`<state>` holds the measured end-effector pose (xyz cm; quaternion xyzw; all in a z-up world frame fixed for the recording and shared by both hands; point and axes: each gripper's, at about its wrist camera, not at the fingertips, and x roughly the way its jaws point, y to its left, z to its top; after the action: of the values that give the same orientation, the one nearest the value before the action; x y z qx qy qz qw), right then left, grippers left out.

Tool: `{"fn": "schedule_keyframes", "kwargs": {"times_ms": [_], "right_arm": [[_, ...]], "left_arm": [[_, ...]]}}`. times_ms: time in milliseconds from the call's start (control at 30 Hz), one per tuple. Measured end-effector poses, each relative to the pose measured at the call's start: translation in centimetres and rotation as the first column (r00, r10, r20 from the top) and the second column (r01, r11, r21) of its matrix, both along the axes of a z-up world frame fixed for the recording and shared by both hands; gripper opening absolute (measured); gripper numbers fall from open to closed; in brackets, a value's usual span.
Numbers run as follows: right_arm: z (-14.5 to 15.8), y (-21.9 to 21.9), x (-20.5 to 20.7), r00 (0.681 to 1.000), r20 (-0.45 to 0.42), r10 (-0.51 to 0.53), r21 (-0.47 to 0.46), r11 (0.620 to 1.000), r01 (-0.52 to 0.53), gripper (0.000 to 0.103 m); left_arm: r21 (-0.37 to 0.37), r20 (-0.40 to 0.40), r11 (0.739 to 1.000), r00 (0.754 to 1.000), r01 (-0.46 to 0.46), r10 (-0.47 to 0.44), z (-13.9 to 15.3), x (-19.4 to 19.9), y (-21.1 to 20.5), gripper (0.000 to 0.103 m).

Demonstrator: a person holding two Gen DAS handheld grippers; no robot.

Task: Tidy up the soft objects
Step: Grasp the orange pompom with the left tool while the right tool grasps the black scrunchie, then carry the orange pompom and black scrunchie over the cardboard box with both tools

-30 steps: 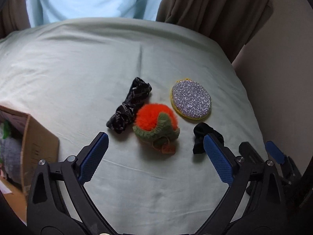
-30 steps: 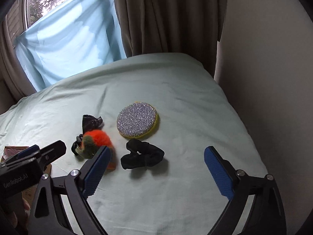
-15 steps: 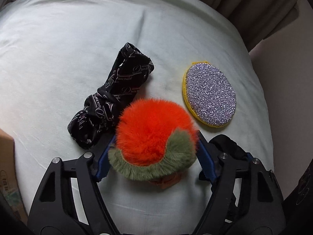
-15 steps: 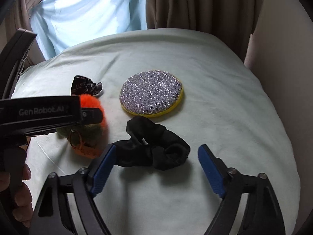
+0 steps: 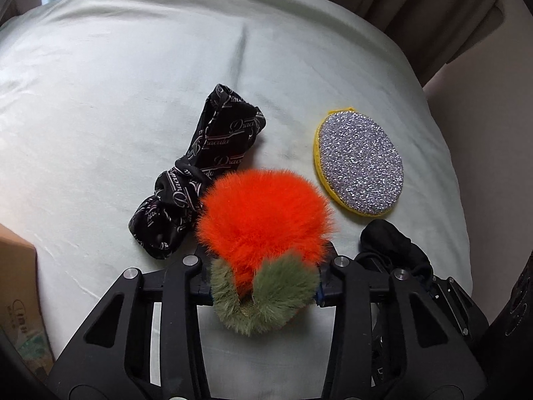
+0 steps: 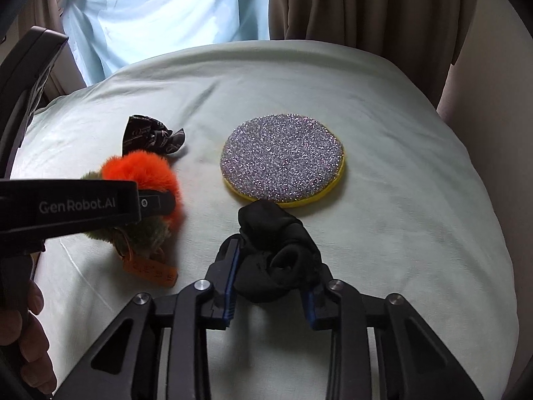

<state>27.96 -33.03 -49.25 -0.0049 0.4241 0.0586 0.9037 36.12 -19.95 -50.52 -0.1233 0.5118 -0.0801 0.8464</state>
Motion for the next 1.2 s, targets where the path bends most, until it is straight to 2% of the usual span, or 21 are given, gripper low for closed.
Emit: {"fn": "schedule_keyframes", "kwargs": {"times_ms": [167,300,500,633,800,933,1200], "right_arm": [[1.6,-0.6,-0.9,0.999,0.011,-0.030,0.013,0.999,0.030,0.028],[4.7,-1.3,-2.0,0.998,0.030,-0.058,0.027,0.998,0.057,0.028],[11.6,-1.5,-4.1,0.995,0.075,-0.071,0.029,0.997,0.069,0.027],[17.4,-0.9,-5.5,0.992,0.105,-0.066,0.025,0.998,0.064,0.027],[24.0,1.0,-7.0,0.989,0.139,-0.056,0.031,0.998,0.052,0.027],[28.3,3.5,-7.9,0.985,0.166,-0.036,0.039,0.999,0.030,0.027],[33.9,10.5,-9.6,0.986,0.167,0.011,0.047,0.999,-0.020,0.027]], "left_arm": [[0.003,0.035,1.000,0.999,0.011,-0.011,2.9,-1.1,-0.1,0.036],[0.010,0.068,1.000,0.998,0.011,-0.012,6.4,-2.2,-0.1,0.036],[-0.002,0.142,1.000,0.990,-0.009,0.009,14.2,-4.3,1.4,0.036],[-0.008,0.184,1.000,0.983,-0.021,0.023,19.6,-6.2,3.0,0.036],[-0.006,0.245,0.999,0.968,-0.050,0.050,25.5,-8.8,6.0,0.036],[-0.008,0.274,0.997,0.959,-0.078,0.077,29.0,-10.8,9.4,0.036],[-0.012,0.288,0.992,0.949,-0.128,0.126,33.8,-13.6,18.2,0.036]]}}
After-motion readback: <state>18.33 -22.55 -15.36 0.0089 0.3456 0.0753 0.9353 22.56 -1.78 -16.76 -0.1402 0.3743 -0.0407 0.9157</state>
